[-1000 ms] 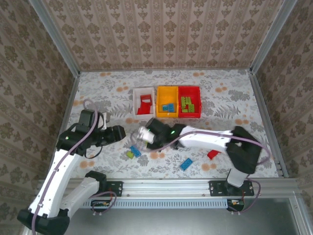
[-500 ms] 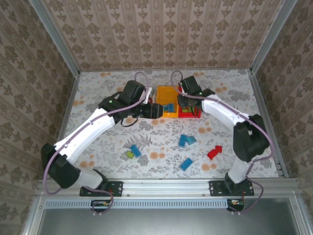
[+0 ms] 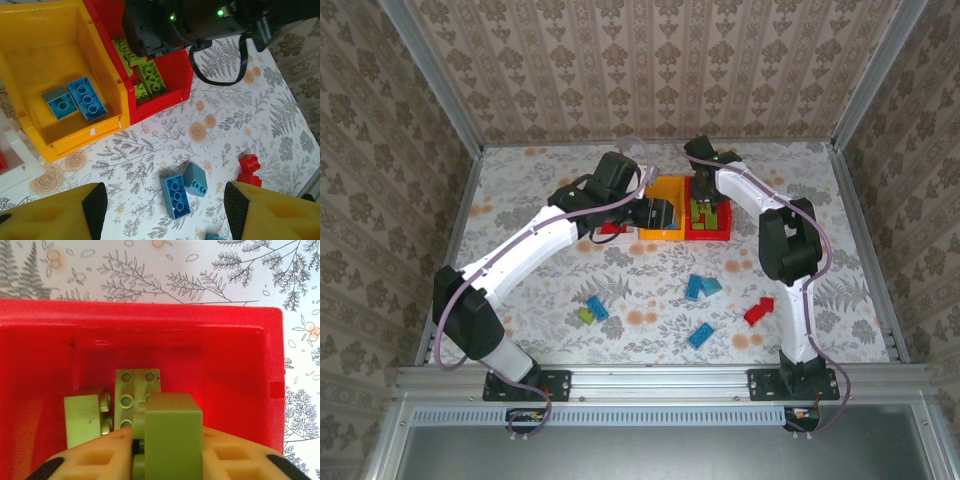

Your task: Sort the legos into containers by color

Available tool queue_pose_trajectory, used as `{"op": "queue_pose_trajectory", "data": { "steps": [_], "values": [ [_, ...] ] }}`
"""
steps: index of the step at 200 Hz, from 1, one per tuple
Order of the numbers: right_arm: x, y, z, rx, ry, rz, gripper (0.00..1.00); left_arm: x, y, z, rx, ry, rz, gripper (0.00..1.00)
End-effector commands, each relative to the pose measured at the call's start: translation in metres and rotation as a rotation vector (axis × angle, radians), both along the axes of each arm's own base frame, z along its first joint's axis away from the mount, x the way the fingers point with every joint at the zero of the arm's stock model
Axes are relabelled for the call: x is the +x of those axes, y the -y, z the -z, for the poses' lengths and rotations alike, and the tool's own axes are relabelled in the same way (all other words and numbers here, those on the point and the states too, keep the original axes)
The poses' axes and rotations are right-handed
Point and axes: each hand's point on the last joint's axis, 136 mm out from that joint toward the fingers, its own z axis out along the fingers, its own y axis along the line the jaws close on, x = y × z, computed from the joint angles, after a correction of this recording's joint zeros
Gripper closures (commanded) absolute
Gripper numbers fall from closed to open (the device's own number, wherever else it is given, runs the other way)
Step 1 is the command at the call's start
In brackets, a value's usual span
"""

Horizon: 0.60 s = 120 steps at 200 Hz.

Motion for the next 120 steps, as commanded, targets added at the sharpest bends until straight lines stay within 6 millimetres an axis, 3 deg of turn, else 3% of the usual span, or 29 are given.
{"op": "queue_pose_trajectory", "data": {
  "steps": [1,28,52,94,120],
  "values": [
    [-0.001,0.007,-0.005,-0.043,-0.016,0.019,0.59,-0.004,0.003,-0.011,-0.025,0.035,0.031,0.34],
    [-0.001,0.003,-0.014,-0.033,0.002,0.01,0.47,-0.007,-0.002,-0.009,-0.017,0.033,0.022,0.34],
    [-0.002,-0.003,-0.034,-0.016,0.04,0.001,0.45,-0.011,-0.004,-0.004,-0.002,0.03,0.035,0.34],
    [-0.009,-0.015,-0.103,0.051,0.187,-0.015,0.47,-0.027,-0.004,0.024,0.063,-0.008,0.132,0.33],
    [-0.036,-0.007,-0.145,0.109,0.276,0.013,0.46,-0.056,0.01,0.054,0.135,-0.047,0.278,0.3]
  ]
}}
